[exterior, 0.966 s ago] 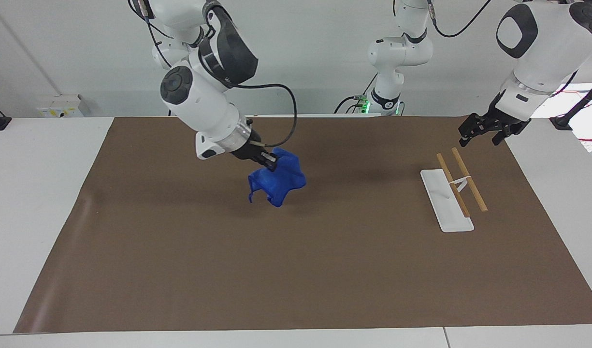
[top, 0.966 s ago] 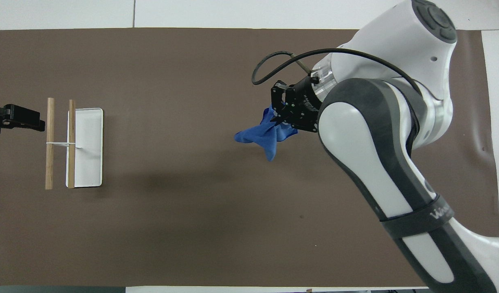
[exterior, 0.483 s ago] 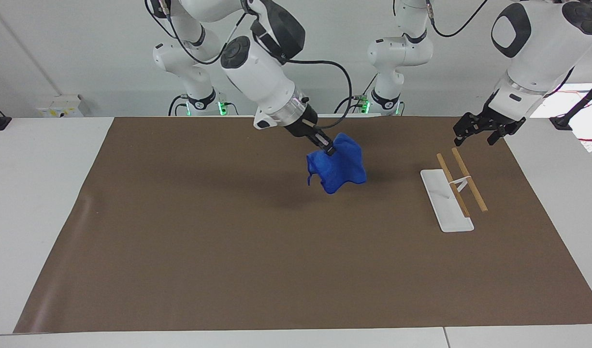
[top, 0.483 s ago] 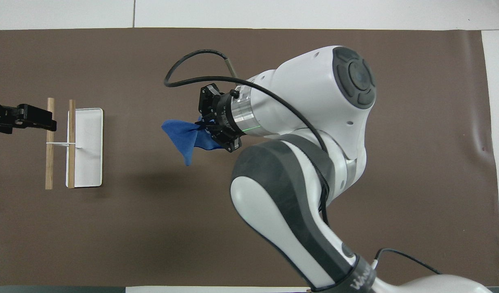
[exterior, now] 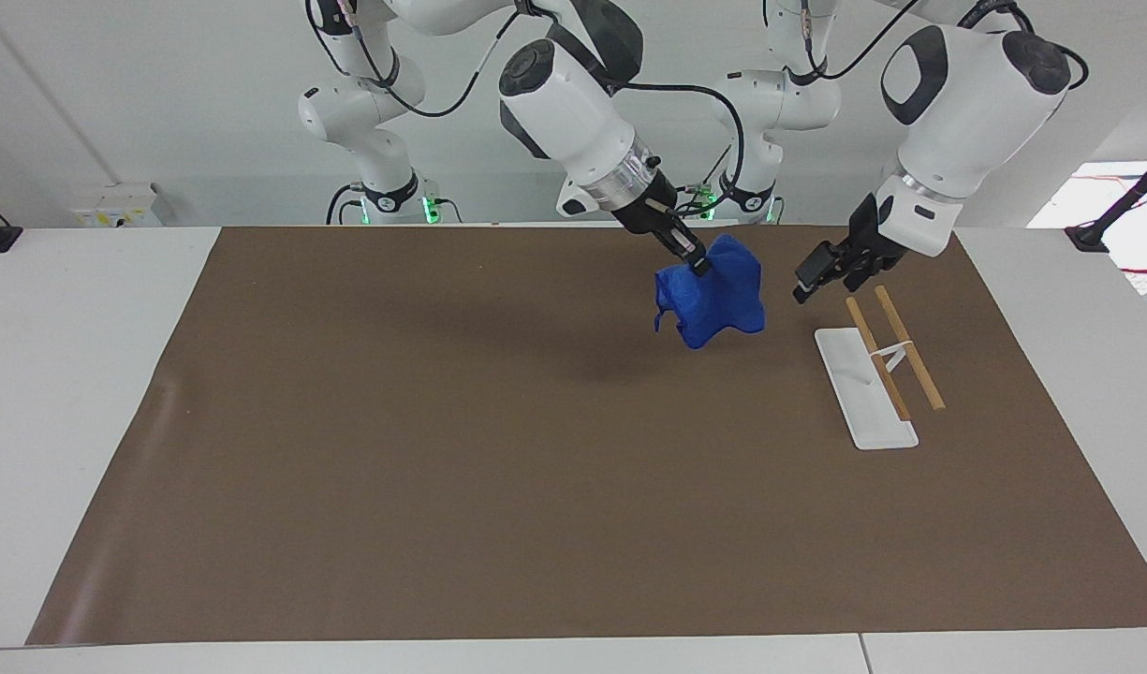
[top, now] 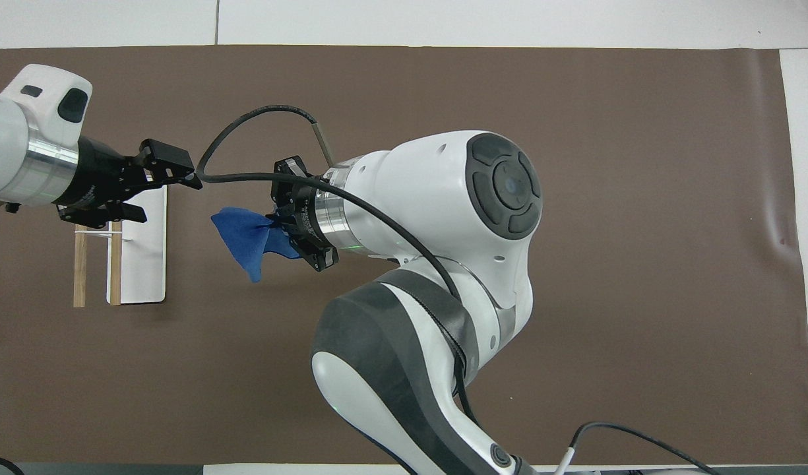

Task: Right arm passes towel to left arm to hang
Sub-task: 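Grasp the towel with the left gripper while the right gripper holds it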

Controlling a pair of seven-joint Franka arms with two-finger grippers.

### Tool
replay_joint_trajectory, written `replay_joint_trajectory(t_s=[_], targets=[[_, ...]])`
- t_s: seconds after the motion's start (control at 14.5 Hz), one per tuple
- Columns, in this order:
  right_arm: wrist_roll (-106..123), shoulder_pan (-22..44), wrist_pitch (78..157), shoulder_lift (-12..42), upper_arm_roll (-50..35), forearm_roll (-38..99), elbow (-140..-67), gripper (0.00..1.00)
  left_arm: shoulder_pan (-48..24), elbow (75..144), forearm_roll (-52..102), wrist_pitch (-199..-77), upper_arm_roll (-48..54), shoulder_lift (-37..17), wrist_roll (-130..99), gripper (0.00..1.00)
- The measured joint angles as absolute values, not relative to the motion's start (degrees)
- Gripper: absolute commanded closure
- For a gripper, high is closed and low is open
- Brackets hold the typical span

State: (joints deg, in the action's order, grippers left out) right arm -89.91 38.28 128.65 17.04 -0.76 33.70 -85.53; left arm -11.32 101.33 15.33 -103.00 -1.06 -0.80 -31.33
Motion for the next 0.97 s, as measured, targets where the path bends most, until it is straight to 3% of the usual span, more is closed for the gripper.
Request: replay_joint_trajectory(t_s=[0.34, 0.48, 0.55, 0.69, 0.97], targets=[[-89.91, 38.26, 128.65, 17.04, -0.71, 33.7, -85.6, 1.0, -13.56, 104.1, 20.35, -108.62, -1.02, -4.43, -41.57, 0.15], [-89.91, 38.26, 128.65, 17.05, -0.71, 33.7, -85.63, 1.0, -15.12, 104.36, 20.92, -109.33, -1.01, -5.01, -42.98, 0.31], [-89.91, 38.25, 128.65, 17.06, -0.71, 33.7, -85.63, 1.0, -15.92, 104.38, 21.03, -109.38, -1.01, -5.08, -43.64, 0.48], [-89.91, 38.25, 128.65, 17.07, -0.71, 33.71, -85.66, 1.0, -17.21, 104.37, 21.05, -109.4, -0.99, -5.06, -45.11, 1.0], [-89.91, 38.23, 128.65, 17.09, -0.71, 33.71, -85.9, 1.0, -17.58, 104.38, 21.05, -109.37, -1.1, -5.06, -45.69, 1.0]])
